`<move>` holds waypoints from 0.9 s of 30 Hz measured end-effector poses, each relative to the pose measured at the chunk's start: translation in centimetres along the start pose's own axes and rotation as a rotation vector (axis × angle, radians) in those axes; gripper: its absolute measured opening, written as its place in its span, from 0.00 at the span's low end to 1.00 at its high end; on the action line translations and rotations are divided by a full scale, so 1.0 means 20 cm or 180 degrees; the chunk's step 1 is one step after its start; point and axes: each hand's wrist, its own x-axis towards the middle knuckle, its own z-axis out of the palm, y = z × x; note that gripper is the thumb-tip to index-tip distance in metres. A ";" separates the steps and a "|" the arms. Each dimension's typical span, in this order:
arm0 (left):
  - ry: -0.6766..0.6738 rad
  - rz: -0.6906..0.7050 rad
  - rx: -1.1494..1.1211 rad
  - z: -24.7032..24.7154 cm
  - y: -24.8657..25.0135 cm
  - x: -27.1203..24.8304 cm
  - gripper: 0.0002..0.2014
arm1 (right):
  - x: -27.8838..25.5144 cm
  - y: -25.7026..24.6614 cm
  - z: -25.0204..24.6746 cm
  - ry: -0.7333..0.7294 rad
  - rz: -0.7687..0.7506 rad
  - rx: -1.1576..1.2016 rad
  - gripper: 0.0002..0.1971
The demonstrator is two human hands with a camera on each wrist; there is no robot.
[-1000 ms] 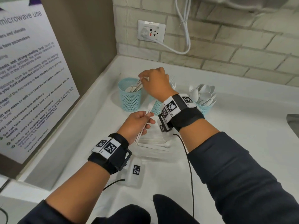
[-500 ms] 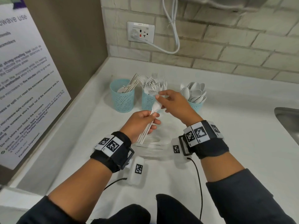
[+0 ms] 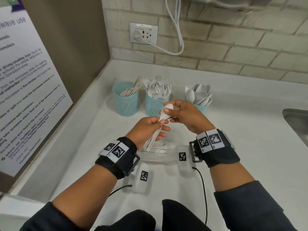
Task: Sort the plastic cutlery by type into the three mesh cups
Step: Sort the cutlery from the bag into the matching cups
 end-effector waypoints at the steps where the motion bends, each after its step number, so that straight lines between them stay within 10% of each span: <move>1: -0.0044 0.0021 -0.0018 0.00 0.00 0.00 0.10 | 0.00 0.00 0.00 -0.0014 0.0012 0.0099 0.06; 27: 0.0095 0.0093 -0.0474 -0.03 -0.01 0.00 0.09 | 0.01 0.00 0.00 0.0219 0.0002 0.0224 0.20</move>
